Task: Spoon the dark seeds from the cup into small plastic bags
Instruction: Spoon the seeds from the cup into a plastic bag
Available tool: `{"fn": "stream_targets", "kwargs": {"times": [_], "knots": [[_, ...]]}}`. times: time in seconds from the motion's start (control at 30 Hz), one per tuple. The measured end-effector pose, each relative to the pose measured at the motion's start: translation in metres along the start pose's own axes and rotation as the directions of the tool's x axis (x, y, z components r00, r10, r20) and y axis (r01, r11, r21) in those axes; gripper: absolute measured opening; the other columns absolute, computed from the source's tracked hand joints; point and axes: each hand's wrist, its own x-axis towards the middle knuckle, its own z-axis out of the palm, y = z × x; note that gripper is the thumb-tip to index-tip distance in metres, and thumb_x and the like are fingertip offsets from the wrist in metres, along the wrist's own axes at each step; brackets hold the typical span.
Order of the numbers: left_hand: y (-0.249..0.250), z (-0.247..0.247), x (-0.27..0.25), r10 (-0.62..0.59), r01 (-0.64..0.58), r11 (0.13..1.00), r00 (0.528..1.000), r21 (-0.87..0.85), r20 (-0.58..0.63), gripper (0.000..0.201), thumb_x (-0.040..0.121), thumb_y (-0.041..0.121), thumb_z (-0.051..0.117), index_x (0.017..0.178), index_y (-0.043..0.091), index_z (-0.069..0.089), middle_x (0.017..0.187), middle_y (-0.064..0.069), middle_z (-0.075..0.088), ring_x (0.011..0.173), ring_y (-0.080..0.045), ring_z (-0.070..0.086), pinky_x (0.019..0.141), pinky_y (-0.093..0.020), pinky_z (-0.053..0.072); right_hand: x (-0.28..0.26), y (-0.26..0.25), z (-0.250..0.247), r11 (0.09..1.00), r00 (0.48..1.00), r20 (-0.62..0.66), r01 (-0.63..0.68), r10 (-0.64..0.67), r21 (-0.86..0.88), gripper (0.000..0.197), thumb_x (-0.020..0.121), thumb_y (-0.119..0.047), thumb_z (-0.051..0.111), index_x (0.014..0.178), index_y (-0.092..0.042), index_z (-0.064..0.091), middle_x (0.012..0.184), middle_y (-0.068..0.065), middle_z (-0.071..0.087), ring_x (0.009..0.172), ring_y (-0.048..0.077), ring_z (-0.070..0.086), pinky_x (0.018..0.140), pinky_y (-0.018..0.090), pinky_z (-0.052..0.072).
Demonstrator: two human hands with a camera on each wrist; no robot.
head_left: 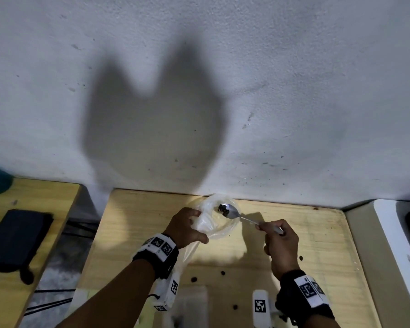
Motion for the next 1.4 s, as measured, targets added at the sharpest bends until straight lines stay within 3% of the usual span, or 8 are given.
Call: {"fn": "stream_targets", "kwargs": {"times": [0.17,0.3,0.5,0.73,0.9,1.03,1.13,1.4], "knots": [[-0.001,0.003,-0.001,0.005,-0.005,1.000,1.000,-0.021,-0.004,0.086,0.054,0.021,0.091,0.129,0.019,0.049,0.129,0.005,0.050,0.108,-0.012,0.052,0.082,-0.022,0.045,-0.016,-0.023,0.002,0.966,0.960,0.171,0.239,-0.220,-0.098,0.018,0.082,0.003,0.071,0.073,0.004,0.055,0.060,0.000,0.063,0.047,0.004,0.045,0.051,0.020,0.035],[0.002,0.004,-0.004,0.011,-0.011,1.000,1.000,-0.022,0.014,0.090,0.053,0.022,0.092,0.131,0.019,0.048,0.124,0.008,0.049,0.109,-0.012,0.052,0.086,-0.024,0.046,-0.023,-0.027,0.008,0.898,0.897,0.322,0.381,-0.302,-0.219,0.025,0.080,0.000,0.077,0.069,-0.001,0.054,0.059,-0.003,0.058,0.055,0.006,0.049,0.057,0.014,0.040],[0.000,0.002,-0.011,0.011,-0.005,0.994,0.999,-0.113,0.052,0.085,0.050,0.023,0.092,0.122,0.030,0.047,0.136,0.009,0.042,0.119,-0.015,0.048,0.085,-0.025,0.045,-0.006,-0.019,-0.006,0.899,0.930,0.126,0.366,-0.345,-0.241,0.026,0.081,0.004,0.073,0.067,-0.003,0.052,0.060,0.012,0.055,0.056,0.012,0.048,0.057,0.024,0.042],[-0.001,0.029,-0.007,-0.073,0.073,0.997,0.987,0.007,0.143,0.093,0.033,0.048,0.088,0.118,0.026,0.060,0.129,0.005,0.053,0.118,-0.018,0.051,0.096,-0.036,0.049,0.004,0.002,0.013,0.748,0.907,0.169,0.414,-0.386,-0.519,0.036,0.084,-0.011,0.070,0.066,-0.030,0.045,0.059,-0.008,0.059,0.050,0.009,0.051,0.054,0.033,0.047],[0.007,0.031,-0.001,-0.037,0.046,0.992,0.996,-0.119,0.081,0.038,0.046,0.030,0.088,0.060,0.018,0.055,0.066,0.007,0.056,0.064,-0.010,0.052,0.058,-0.024,0.038,-0.001,-0.008,0.023,0.577,0.863,0.289,0.495,-0.414,-0.650,0.025,0.085,-0.031,0.062,0.072,-0.021,0.044,0.058,-0.006,0.056,0.053,0.019,0.051,0.050,0.025,0.033],[0.004,0.018,0.006,-0.070,0.066,0.954,0.998,-0.293,-0.003,0.057,0.041,0.030,0.085,0.095,0.017,0.073,0.096,0.001,0.071,0.089,-0.017,0.064,0.067,-0.026,0.048,-0.004,-0.016,0.016,0.517,0.849,0.371,0.525,-0.377,-0.676,0.026,0.084,-0.039,0.058,0.073,-0.020,0.045,0.060,-0.005,0.057,0.056,0.015,0.055,0.049,0.023,0.033],[0.000,0.010,0.006,-0.103,0.073,0.887,0.994,-0.457,-0.041,0.052,0.036,0.028,0.082,0.086,0.018,0.077,0.094,-0.009,0.074,0.088,-0.028,0.065,0.072,-0.032,0.050,-0.004,-0.015,0.010,0.557,0.866,0.342,0.498,-0.365,-0.665,0.028,0.081,-0.016,0.068,0.070,-0.021,0.042,0.059,-0.004,0.058,0.063,0.019,0.063,0.054,0.028,0.043],[-0.003,0.016,0.007,-0.074,0.078,0.826,0.997,-0.558,0.029,0.052,0.035,0.026,0.082,0.086,0.014,0.077,0.098,-0.016,0.073,0.092,-0.031,0.065,0.082,-0.043,0.051,-0.010,0.002,0.010,0.647,0.908,0.200,0.405,-0.368,-0.647,0.027,0.085,-0.015,0.065,0.072,-0.019,0.042,0.061,-0.001,0.059,0.061,0.022,0.059,0.055,0.036,0.049]]}}
